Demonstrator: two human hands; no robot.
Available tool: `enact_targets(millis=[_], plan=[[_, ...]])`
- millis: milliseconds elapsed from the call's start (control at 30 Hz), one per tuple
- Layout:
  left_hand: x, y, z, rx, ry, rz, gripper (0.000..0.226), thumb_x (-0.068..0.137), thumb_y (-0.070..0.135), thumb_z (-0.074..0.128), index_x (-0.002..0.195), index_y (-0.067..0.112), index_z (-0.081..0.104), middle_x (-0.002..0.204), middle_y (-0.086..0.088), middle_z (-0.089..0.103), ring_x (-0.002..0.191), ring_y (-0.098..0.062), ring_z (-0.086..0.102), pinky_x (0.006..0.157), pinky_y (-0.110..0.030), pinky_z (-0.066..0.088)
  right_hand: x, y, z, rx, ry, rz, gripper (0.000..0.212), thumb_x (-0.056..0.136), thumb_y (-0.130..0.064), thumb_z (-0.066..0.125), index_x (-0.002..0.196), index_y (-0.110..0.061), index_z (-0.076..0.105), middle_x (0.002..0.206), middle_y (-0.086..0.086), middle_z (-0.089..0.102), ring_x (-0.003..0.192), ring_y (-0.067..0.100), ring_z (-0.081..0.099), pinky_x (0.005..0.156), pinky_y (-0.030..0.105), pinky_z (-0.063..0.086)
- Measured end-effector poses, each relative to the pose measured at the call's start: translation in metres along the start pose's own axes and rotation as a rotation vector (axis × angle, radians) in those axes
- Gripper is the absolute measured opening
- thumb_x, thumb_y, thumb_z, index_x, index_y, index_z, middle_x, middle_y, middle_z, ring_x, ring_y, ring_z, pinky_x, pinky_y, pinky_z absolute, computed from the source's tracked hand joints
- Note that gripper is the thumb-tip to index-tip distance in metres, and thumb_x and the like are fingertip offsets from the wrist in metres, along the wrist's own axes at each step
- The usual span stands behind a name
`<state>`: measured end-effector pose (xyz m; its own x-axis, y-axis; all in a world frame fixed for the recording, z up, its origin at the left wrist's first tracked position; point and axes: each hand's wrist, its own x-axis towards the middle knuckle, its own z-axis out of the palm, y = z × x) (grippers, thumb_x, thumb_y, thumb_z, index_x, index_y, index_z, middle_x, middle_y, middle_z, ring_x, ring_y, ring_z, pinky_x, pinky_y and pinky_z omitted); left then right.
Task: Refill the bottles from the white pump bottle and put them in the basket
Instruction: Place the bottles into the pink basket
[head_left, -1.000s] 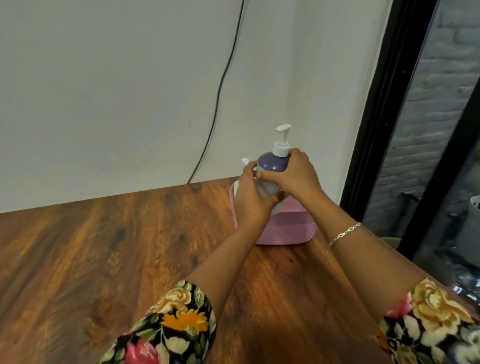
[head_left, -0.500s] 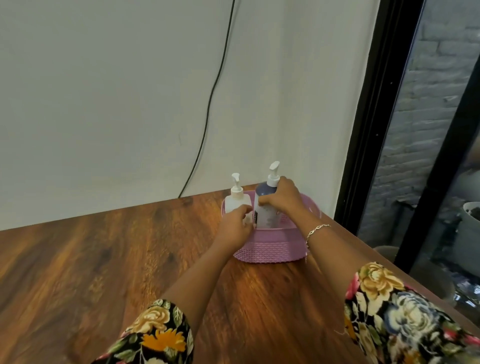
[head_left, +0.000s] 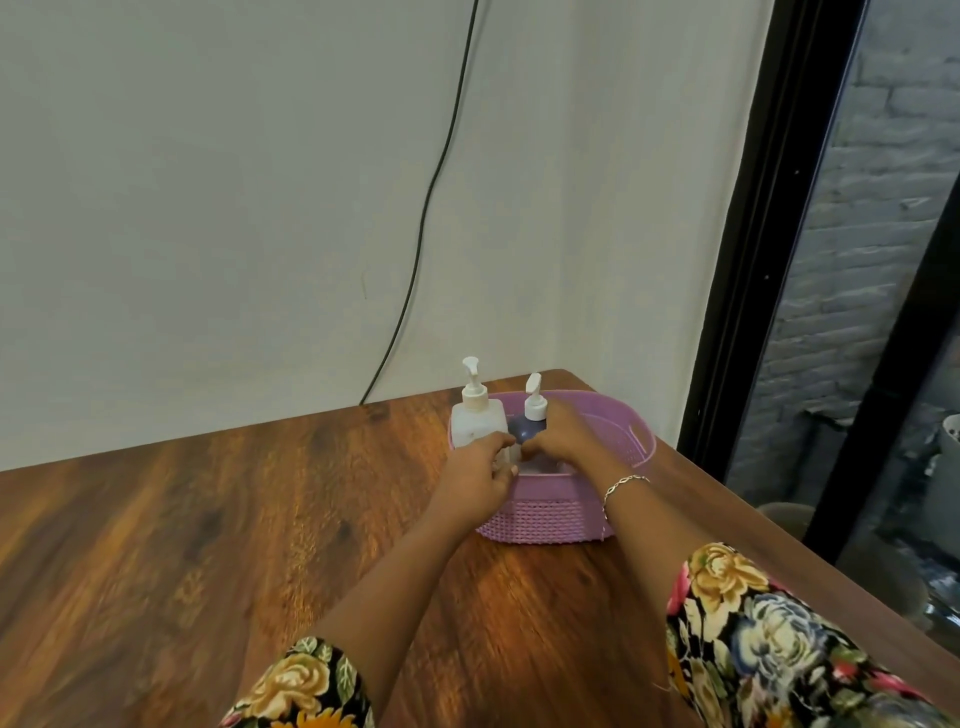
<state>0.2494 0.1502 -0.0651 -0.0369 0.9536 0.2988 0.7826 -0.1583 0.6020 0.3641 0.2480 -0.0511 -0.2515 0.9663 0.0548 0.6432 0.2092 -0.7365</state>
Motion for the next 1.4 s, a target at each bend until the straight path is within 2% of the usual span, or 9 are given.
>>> enact_targets(millis=[300,500,733,833,933,1067,1200,1267,1400], plan=[[0.000,-0.004,0.005,-0.004,0.011,0.020,0.036,0.093,0.015,0.054,0.130,0.015,0.051,0.130,-0.004,0.056,0.117,-0.017,0.053,0.088,-0.016,0.034,0.005,0.007,0.003,0.002,-0.061,0.051,0.066,0.069,-0.005,0.079,0.126,-0.007,0.046,0.125,0.014,0.055,0.112,0.031,0.053,0.089,0.035,0.045],[-0.001,-0.007,0.007,-0.024,0.036,0.028,0.037,0.093,0.016,0.055,0.129,0.016,0.051,0.127,-0.003,0.058,0.113,-0.015,0.055,0.088,-0.018,0.038,0.008,0.007,-0.001,-0.014,-0.131,0.071,0.069,0.071,-0.005,0.078,0.131,-0.006,0.043,0.131,0.015,0.052,0.119,0.032,0.049,0.100,0.038,0.039],[-0.008,-0.009,0.013,0.004,0.075,0.073,0.044,0.093,0.018,0.055,0.136,0.017,0.045,0.137,-0.001,0.051,0.123,-0.016,0.049,0.099,-0.024,0.039,0.007,0.011,0.000,-0.126,-0.133,0.032,0.059,0.075,-0.014,0.077,0.126,-0.009,0.048,0.127,0.013,0.056,0.115,0.031,0.052,0.099,0.038,0.041],[-0.010,-0.012,0.011,0.081,0.112,0.091,0.050,0.094,0.023,0.054,0.141,0.015,0.038,0.144,-0.002,0.043,0.130,-0.017,0.042,0.104,-0.027,0.037,0.005,0.012,0.000,-0.297,-0.033,0.011,0.064,0.074,-0.031,0.077,0.128,-0.008,0.049,0.127,0.013,0.056,0.114,0.030,0.054,0.097,0.037,0.044],[-0.014,-0.016,0.012,0.176,0.142,0.107,0.057,0.095,0.028,0.051,0.146,0.013,0.029,0.152,-0.003,0.032,0.140,-0.018,0.029,0.113,-0.028,0.024,-0.006,0.011,0.003,-0.403,0.097,0.027,0.075,0.077,-0.042,0.071,0.136,-0.007,0.040,0.132,0.014,0.050,0.119,0.030,0.050,0.098,0.037,0.043],[-0.020,-0.018,0.013,0.276,0.179,0.151,0.064,0.097,0.035,0.045,0.149,0.012,0.017,0.158,-0.005,0.015,0.146,-0.019,0.010,0.110,-0.023,-0.004,-0.035,0.003,0.005,-0.437,0.347,-0.029,0.063,0.088,-0.041,0.059,0.136,-0.006,0.037,0.133,0.013,0.046,0.120,0.028,0.047,0.096,0.033,0.041],[-0.030,-0.024,0.011,0.339,0.165,0.189,0.068,0.097,0.035,0.040,0.150,0.010,0.005,0.159,-0.007,0.002,0.146,-0.019,-0.005,0.111,-0.026,-0.011,-0.068,-0.003,0.021,-0.380,0.582,-0.196,0.053,0.093,-0.030,0.055,0.137,-0.007,0.039,0.135,0.012,0.044,0.124,0.026,0.043,0.099,0.031,0.038],[-0.035,-0.027,0.006,0.358,0.192,0.179,0.067,0.094,0.039,0.034,0.149,0.007,0.012,0.158,-0.011,0.010,0.144,-0.019,-0.002,0.113,-0.032,-0.005,-0.079,-0.007,0.031,-0.342,0.625,-0.277,0.050,0.090,-0.021,0.060,0.134,-0.004,0.044,0.133,0.015,0.047,0.123,0.030,0.044,0.098,0.035,0.042],[-0.053,-0.043,-0.005,0.470,0.251,0.160,0.063,0.087,0.039,0.035,0.139,0.002,0.041,0.144,-0.017,0.042,0.135,-0.029,0.037,0.106,-0.047,0.033,-0.095,-0.021,0.058,-0.278,0.655,-0.422,0.042,0.080,-0.009,0.071,0.119,0.001,0.057,0.117,0.020,0.058,0.108,0.035,0.057,0.086,0.037,0.051]])
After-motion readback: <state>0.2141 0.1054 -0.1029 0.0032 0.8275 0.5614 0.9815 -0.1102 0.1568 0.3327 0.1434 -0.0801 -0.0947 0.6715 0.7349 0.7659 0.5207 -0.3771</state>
